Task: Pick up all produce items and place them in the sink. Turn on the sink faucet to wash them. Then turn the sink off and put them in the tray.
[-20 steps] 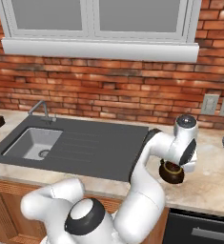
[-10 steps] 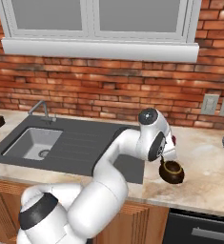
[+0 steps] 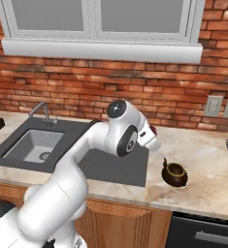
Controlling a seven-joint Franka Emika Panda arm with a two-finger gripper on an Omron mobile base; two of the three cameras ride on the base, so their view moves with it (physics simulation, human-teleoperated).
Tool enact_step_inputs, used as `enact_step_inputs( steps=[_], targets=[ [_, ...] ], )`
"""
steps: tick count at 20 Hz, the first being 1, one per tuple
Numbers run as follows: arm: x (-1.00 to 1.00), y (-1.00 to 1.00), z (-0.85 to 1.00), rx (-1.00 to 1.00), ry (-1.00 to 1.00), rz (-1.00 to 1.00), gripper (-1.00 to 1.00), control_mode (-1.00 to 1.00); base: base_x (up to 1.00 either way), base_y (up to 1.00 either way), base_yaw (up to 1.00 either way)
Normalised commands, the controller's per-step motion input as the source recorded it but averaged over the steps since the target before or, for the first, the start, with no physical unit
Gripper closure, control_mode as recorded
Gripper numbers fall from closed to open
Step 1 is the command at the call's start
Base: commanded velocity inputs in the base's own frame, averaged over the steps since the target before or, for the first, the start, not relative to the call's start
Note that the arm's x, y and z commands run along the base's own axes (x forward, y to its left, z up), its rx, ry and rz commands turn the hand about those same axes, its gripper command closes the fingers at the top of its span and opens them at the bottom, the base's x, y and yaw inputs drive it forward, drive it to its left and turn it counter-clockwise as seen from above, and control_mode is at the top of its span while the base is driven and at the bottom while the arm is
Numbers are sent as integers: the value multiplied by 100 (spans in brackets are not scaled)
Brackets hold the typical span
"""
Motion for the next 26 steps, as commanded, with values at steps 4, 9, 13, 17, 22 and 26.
enact_step_inputs(
  steps=[4,9,13,17,22,26],
  targets=[
    [-35,77,27,-12,12,20,100,-100,0,0,0],
    [-1,16,0,-1,3,4,100,-100,0,0,0],
    [-17,3,0,0,-2,0,100,-100,0,0,0],
    [-23,19,-1,-2,-1,1,100,100,-20,36,1],
    [0,0,0,0,0,0,100,100,-24,86,0],
    [0,0,0,0,0,0,100,100,-12,65,1]
  ],
)
